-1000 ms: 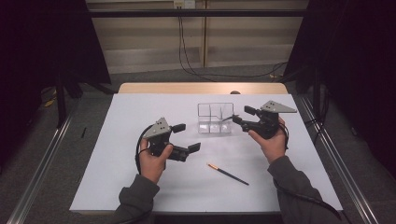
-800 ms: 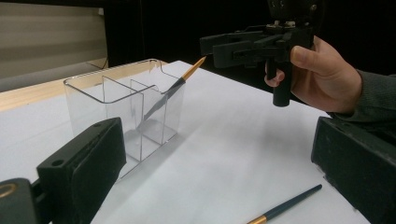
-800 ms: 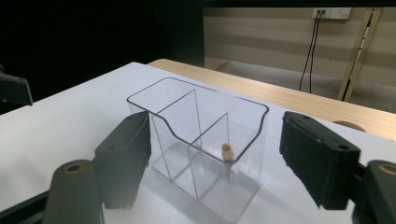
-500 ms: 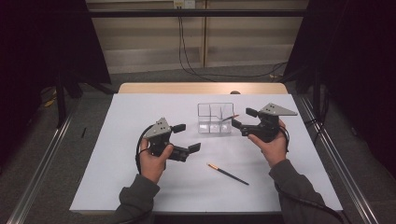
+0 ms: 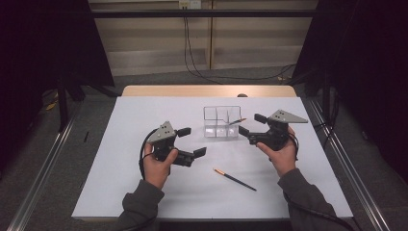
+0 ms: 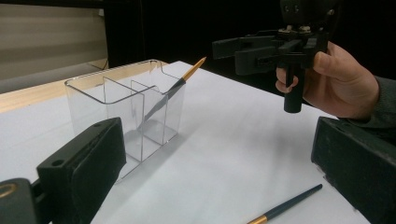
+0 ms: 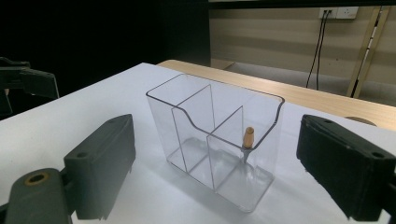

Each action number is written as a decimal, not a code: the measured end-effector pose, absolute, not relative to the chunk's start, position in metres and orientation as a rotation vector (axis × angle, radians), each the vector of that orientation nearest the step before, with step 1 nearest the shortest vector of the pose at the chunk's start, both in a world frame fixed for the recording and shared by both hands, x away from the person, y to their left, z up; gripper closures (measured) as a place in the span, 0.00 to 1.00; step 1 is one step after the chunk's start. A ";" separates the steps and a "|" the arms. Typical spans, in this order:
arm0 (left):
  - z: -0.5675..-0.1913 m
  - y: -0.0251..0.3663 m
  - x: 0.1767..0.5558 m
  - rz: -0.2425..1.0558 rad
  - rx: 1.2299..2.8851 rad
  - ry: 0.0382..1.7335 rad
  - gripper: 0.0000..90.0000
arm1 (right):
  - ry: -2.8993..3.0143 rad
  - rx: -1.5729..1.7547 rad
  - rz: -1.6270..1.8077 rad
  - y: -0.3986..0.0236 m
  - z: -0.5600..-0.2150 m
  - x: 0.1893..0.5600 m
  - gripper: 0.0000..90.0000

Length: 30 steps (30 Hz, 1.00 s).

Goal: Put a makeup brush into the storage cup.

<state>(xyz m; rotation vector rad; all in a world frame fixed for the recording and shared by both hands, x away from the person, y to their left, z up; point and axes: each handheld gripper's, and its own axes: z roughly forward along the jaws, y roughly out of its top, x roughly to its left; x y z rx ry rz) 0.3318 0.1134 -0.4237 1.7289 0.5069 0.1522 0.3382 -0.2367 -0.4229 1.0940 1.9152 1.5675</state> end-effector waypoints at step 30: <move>-0.425 0.118 0.330 0.163 1.728 0.534 0.03 | 1.937 1.101 1.578 -0.243 -0.427 0.317 0.08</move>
